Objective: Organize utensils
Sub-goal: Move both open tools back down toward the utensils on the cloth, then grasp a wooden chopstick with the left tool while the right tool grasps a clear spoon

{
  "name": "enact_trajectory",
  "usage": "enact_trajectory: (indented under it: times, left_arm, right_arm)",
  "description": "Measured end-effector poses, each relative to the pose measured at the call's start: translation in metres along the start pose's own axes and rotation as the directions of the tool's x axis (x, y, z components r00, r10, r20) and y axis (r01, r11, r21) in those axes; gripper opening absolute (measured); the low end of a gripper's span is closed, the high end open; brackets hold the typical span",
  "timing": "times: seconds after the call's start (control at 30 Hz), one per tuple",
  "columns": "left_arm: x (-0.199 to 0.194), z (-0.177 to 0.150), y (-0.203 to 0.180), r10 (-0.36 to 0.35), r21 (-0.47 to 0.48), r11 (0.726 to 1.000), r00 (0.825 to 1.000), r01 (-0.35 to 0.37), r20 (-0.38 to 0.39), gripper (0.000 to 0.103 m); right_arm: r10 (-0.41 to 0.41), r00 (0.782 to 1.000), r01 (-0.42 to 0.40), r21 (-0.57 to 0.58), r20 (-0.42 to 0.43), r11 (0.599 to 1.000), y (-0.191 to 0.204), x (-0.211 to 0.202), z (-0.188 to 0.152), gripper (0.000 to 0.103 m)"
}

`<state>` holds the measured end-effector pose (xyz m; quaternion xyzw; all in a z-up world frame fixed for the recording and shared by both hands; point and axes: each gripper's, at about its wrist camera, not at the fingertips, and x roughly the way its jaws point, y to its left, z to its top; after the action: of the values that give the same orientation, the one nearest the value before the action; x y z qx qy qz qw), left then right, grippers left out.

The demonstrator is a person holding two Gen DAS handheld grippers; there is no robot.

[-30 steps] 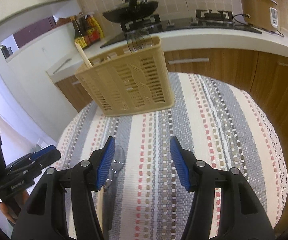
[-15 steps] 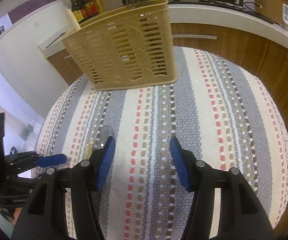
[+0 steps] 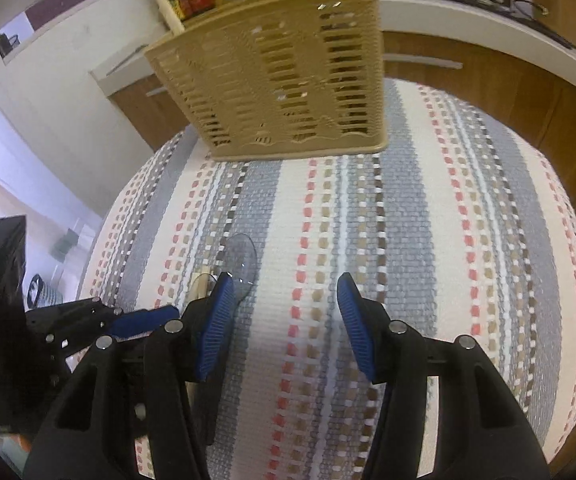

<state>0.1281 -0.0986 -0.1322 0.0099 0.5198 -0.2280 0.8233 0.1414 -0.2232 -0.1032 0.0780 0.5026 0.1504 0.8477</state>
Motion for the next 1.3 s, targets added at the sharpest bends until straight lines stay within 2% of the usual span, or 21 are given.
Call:
enact_trajectory:
  times: [0.1, 0.13, 0.27, 0.43, 0.63, 0.87, 0.93, 1.0, 1.07, 1.17, 1.27, 1.3]
  left_arm:
    - [-0.003, -0.007, 0.006, 0.016, 0.008, 1.0, 1.0, -0.016, -0.006, 0.038]
    - [-0.004, -0.008, 0.008, 0.021, 0.009, 1.0, 1.0, -0.021, -0.003, 0.035]
    - [-0.004, -0.01, 0.007, 0.035, 0.009, 0.999, 0.999, -0.035, 0.014, 0.034]
    - [-0.002, -0.018, -0.011, 0.158, 0.089, 0.983, 0.985, -0.164, 0.071, 0.034]
    - [-0.002, -0.022, -0.018, 0.223, 0.09, 0.969, 0.97, -0.232, 0.101, 0.034]
    - [-0.01, -0.029, -0.004, 0.227, 0.062, 0.971, 0.972, -0.231, 0.067, 0.033]
    - [-0.005, -0.026, -0.008, 0.251, 0.072, 0.964, 0.966, -0.255, 0.062, 0.032]
    - [0.0, -0.024, -0.013, 0.272, 0.09, 0.957, 0.96, -0.277, 0.07, 0.024]
    - [-0.002, -0.023, -0.012, 0.259, 0.082, 0.961, 0.964, -0.263, 0.066, 0.005]
    - [-0.006, -0.023, 0.0, 0.213, 0.056, 0.975, 0.975, -0.217, 0.062, 0.004]
    - [-0.015, -0.025, 0.022, 0.203, -0.013, 0.979, 0.977, -0.203, 0.069, 0.004]
    - [-0.02, -0.027, 0.033, 0.182, -0.044, 0.983, 0.98, -0.179, 0.075, 0.004]
  right_arm:
    - [-0.007, 0.999, 0.007, -0.007, -0.04, 1.0, 0.004, 0.012, 0.006, 0.05]
    - [-0.021, 0.999, 0.02, -0.015, -0.045, 1.0, 0.007, 0.015, 0.007, 0.048]
    - [-0.025, 0.998, 0.024, -0.014, -0.055, 1.0, 0.01, 0.021, 0.004, 0.039]
    - [-0.029, 0.998, 0.029, 0.011, -0.048, 1.0, 0.004, 0.017, 0.001, 0.039]
    - [-0.026, 0.999, 0.027, 0.022, -0.04, 0.999, 0.003, 0.01, 0.0, 0.039]
    - [-0.021, 0.999, 0.022, 0.026, -0.031, 0.999, 0.003, 0.005, -0.003, 0.039]
    - [-0.018, 0.999, 0.019, 0.03, -0.036, 0.999, 0.002, 0.005, -0.002, 0.039]
    - [-0.015, 0.999, 0.016, 0.028, -0.045, 0.999, 0.002, 0.004, -0.001, 0.039]
    - [-0.004, 0.998, 0.005, 0.025, -0.07, 1.0, 0.004, 0.006, 0.0, 0.039]
    - [0.05, 0.992, -0.048, 0.022, -0.113, 0.999, 0.012, 0.011, 0.001, 0.039]
    - [0.081, 0.986, -0.08, 0.01, -0.145, 0.997, 0.025, 0.016, -0.001, 0.039]
    - [0.09, 0.984, -0.09, 0.007, -0.152, 0.996, 0.031, 0.017, -0.001, 0.039]
